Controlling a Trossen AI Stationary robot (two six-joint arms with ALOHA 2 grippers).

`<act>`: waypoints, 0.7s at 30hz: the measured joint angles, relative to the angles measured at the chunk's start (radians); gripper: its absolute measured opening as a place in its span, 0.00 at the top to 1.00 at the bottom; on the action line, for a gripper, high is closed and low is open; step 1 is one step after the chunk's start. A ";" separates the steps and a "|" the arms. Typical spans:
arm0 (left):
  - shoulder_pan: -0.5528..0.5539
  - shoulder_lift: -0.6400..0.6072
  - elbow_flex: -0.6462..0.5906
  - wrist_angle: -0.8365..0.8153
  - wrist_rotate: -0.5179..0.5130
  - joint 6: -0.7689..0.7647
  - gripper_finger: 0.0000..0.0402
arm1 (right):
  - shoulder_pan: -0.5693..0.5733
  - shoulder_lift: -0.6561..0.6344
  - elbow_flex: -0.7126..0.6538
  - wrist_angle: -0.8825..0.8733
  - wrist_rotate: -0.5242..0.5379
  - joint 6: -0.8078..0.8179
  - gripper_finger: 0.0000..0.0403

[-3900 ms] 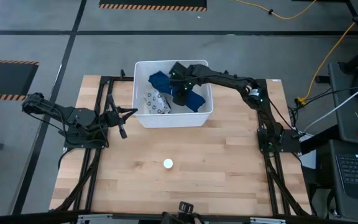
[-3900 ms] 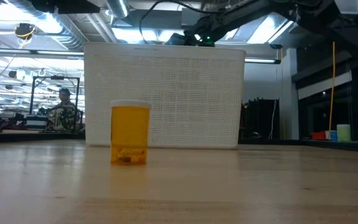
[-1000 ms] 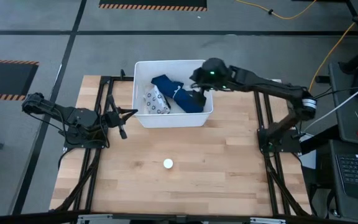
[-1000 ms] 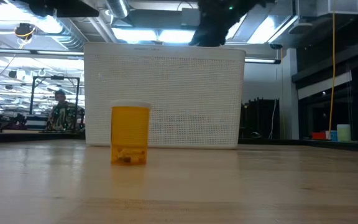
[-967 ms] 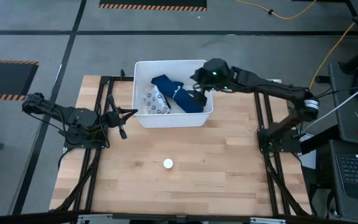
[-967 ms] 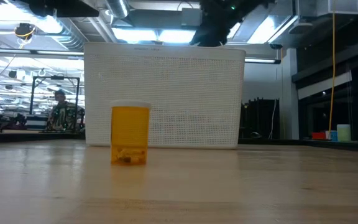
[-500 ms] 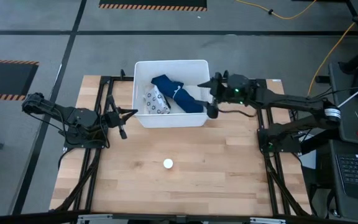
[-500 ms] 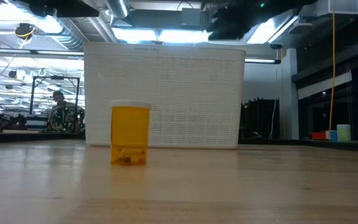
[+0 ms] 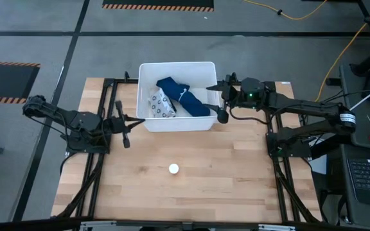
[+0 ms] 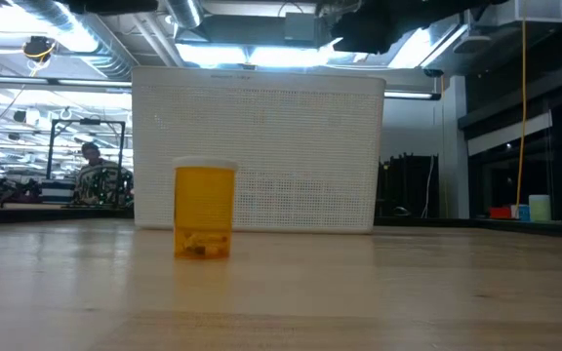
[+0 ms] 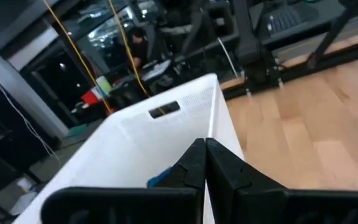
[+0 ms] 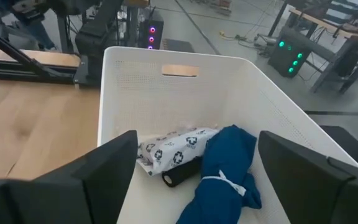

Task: Pick & place medical supplies in basket/bin
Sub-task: Put the orange medicine bottle into the white bin

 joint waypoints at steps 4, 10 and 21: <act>0.000 0.062 0.007 -0.007 -0.012 -0.027 0.99 | 0.000 0.000 0.000 -0.002 0.000 0.068 0.17; -0.007 0.212 0.070 -0.008 0.000 -0.122 0.99 | 0.030 -0.011 0.003 0.041 -0.002 0.119 0.17; -0.160 0.452 0.261 -0.194 -0.040 -0.306 1.00 | 0.446 -0.014 -0.036 -0.086 0.359 0.062 0.17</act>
